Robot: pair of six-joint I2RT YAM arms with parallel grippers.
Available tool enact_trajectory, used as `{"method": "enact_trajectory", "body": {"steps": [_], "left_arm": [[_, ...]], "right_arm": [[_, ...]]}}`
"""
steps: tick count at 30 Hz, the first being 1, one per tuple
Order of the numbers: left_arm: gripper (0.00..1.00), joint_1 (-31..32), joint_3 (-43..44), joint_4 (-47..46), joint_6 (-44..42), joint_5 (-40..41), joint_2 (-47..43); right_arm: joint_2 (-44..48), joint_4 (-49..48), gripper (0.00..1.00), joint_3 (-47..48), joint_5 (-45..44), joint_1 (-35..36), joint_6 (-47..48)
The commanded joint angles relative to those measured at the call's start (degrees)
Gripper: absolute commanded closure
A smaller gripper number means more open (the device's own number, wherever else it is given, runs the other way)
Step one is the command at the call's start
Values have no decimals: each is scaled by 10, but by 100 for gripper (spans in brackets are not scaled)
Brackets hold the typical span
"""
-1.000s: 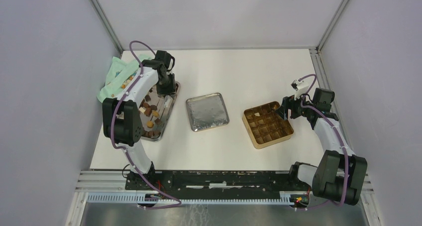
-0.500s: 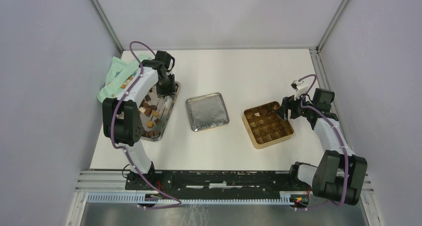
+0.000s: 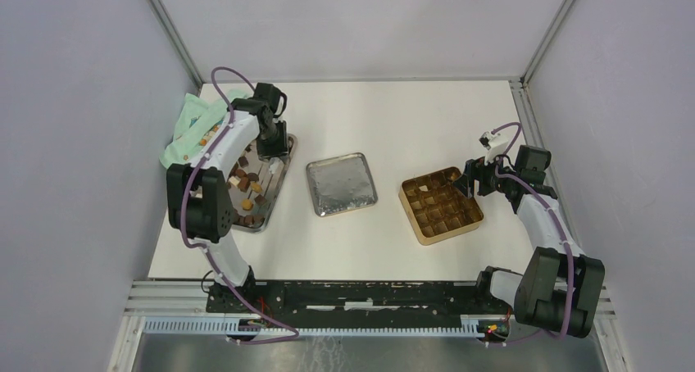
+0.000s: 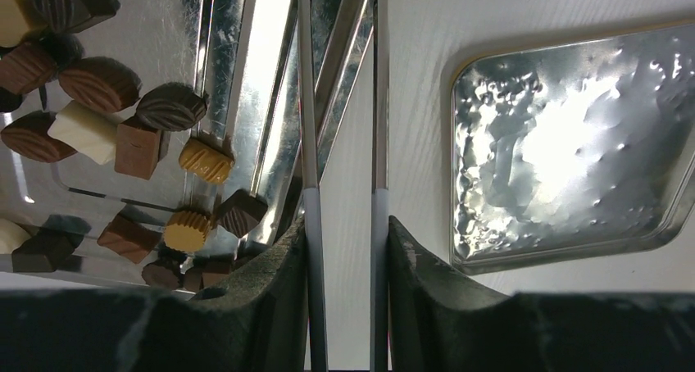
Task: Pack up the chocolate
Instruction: Pick up the fake chocolate from the plate, then place the fake chocolate in the packing box.
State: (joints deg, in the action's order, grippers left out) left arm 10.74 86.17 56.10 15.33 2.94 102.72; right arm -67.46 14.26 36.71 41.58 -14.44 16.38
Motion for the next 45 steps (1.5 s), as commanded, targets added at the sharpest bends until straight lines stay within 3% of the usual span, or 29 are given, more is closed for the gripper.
{"method": "enact_trajectory", "body": {"steps": [1, 13, 22, 35, 45], "left_arm": [[98, 3, -11, -9, -12, -1, -75], [98, 2, -60, -8, -12, -26, -152], [98, 22, -89, -37, 22, -214, -260], [98, 190, -154, -160, 134, -322, -316], [98, 338, -130, -188, 134, -283, -244]], "right_arm": [[12, -17, 26, -2, 16, -4, 8], [24, -21, 26, -6, 30, -4, 5], [31, -10, 25, -1, 9, -16, 18], [29, -3, 25, -5, -15, -30, 19], [28, -11, 25, -14, -25, -44, 15]]}}
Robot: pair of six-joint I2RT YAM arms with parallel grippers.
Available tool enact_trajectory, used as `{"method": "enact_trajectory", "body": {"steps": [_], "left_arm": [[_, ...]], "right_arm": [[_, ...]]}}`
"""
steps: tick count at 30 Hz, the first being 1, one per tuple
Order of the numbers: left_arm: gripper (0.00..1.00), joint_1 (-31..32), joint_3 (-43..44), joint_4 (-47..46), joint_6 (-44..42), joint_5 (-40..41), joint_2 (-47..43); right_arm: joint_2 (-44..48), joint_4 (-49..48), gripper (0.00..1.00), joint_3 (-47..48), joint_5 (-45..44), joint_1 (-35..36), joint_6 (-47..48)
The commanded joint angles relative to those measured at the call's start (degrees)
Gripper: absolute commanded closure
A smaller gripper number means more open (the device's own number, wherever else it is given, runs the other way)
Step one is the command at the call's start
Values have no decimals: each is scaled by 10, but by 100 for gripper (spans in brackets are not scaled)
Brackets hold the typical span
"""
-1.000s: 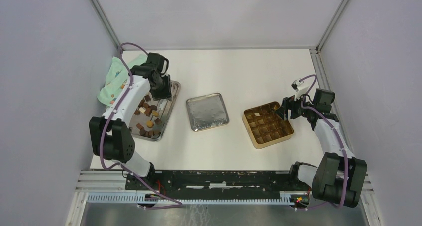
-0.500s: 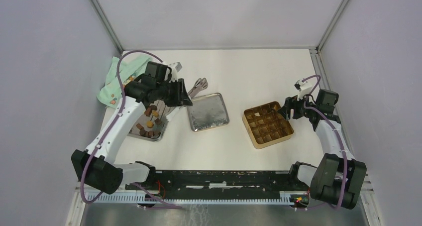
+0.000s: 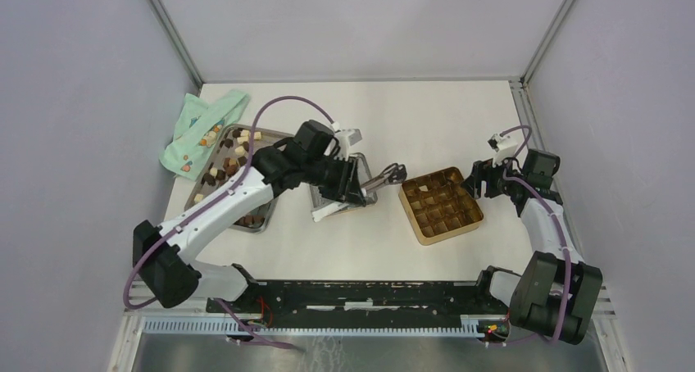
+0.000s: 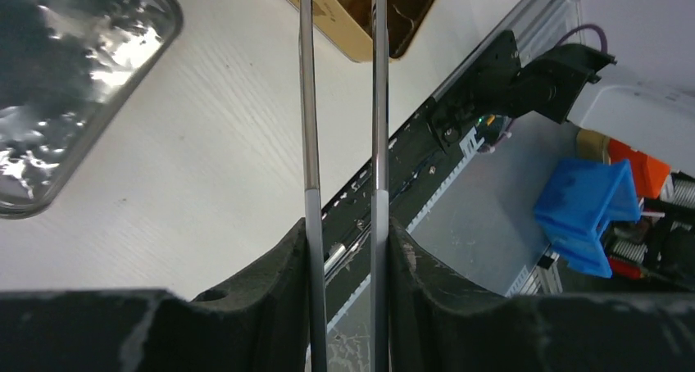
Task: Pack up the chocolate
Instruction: Place the fake chocolate in the packing box.
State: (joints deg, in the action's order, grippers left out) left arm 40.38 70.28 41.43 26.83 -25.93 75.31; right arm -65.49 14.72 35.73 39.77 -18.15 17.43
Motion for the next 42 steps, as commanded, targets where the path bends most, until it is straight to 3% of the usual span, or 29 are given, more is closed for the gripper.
{"method": "enact_trajectory", "body": {"steps": [1, 11, 28, 42], "left_arm": [[98, 53, 35, -41, 17, 14, 42], [98, 140, 125, 19, -14, 85, 148], [92, 168, 178, 68, -35, 133, 210], [70, 176, 207, 88, -45, 156, 235]], "right_arm": [[8, -15, 25, -4, -7, -8, 5], [5, -18, 25, -8, -5, -12, 4], [7, -24, 25, -16, 1, -16, 3], [8, -26, 25, -19, 5, -17, 1]]}}
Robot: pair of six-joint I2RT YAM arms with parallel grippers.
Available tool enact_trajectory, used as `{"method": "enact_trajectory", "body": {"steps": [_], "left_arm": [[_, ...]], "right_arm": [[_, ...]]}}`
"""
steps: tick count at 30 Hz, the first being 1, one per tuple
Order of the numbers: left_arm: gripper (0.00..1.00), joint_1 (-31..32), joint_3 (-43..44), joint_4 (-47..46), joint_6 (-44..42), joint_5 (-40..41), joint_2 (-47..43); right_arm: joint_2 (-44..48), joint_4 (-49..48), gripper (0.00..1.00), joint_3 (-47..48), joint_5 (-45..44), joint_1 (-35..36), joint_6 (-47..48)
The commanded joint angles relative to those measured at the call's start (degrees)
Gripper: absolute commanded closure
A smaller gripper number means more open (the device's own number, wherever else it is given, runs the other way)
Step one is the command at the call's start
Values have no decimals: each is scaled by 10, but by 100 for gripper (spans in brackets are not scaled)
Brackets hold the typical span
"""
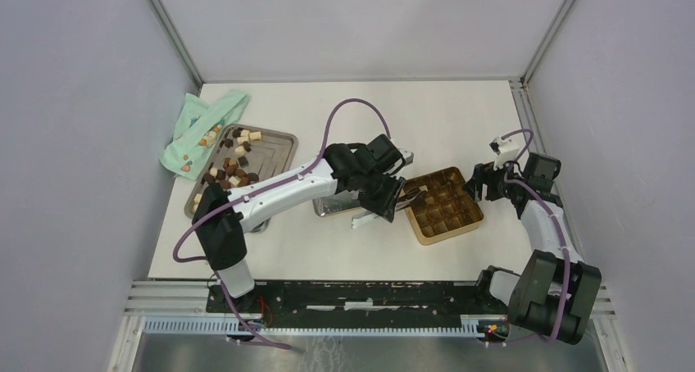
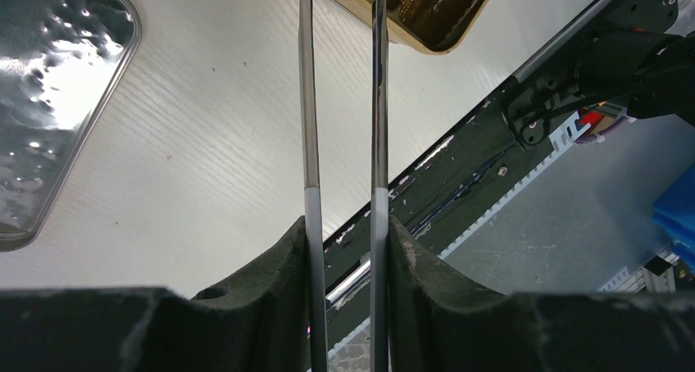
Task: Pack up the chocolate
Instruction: Place the fake chocolate in the packing box, then pick up the packing box from the center of the board.
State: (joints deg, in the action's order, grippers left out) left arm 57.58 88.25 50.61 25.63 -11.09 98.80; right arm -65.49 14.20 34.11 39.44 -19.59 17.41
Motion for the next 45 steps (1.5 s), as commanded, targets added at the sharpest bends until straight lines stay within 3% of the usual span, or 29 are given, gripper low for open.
{"method": "enact_trajectory", "body": {"steps": [1, 7, 17, 34, 45], "left_arm": [[69, 3, 27, -3, -33, 10, 0], [60, 6, 28, -2, -37, 11, -1], [56, 6, 27, -2, -37, 8, 3], [60, 5, 35, -19, -21, 53, -43], [60, 2, -3, -35, -14, 109, -88]], "right_arm": [[8, -21, 25, -3, 8, -3, 2], [6, -21, 25, -1, 9, -3, 2], [6, -21, 25, -2, 10, -4, 2], [4, -20, 25, -1, 23, -4, 7], [-116, 72, 32, 110, -20, 8, 78]]}}
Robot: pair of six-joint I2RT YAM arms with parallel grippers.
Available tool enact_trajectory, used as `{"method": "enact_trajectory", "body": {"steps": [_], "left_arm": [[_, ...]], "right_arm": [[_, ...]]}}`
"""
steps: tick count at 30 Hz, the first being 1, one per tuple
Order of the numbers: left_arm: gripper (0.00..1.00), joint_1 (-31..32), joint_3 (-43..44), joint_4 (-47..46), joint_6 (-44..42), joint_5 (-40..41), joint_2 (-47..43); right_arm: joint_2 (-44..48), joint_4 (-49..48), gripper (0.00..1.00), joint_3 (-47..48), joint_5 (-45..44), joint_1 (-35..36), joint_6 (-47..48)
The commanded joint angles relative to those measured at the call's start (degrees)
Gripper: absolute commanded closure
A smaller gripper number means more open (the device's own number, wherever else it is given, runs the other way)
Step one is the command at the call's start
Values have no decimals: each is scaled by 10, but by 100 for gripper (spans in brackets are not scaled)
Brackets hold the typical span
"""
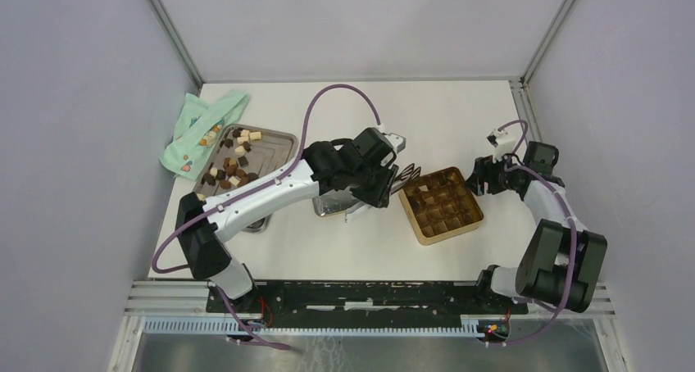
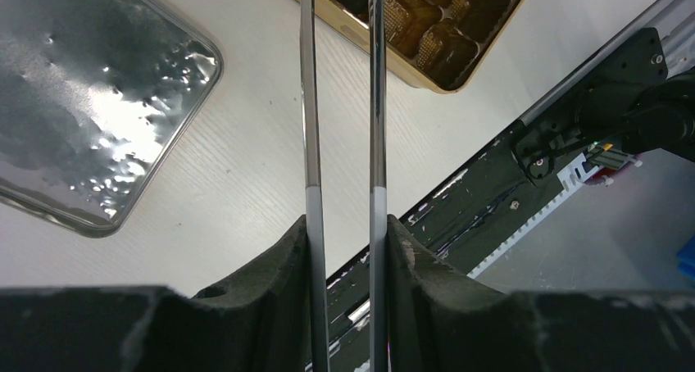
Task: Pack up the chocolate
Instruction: Pick up the packing box from the center of the board.
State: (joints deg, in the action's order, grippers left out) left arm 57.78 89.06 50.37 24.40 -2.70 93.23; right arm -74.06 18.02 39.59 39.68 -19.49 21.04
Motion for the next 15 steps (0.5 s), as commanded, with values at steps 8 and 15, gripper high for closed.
{"method": "enact_trajectory", "body": {"steps": [8, 15], "left_arm": [[60, -1, -29, -39, 2, 46, -48], [60, -3, -37, -36, 4, 56, -56]], "right_arm": [[-77, 60, 42, 74, -41, 35, 71], [-117, 66, 56, 101, -74, 66, 76]]}}
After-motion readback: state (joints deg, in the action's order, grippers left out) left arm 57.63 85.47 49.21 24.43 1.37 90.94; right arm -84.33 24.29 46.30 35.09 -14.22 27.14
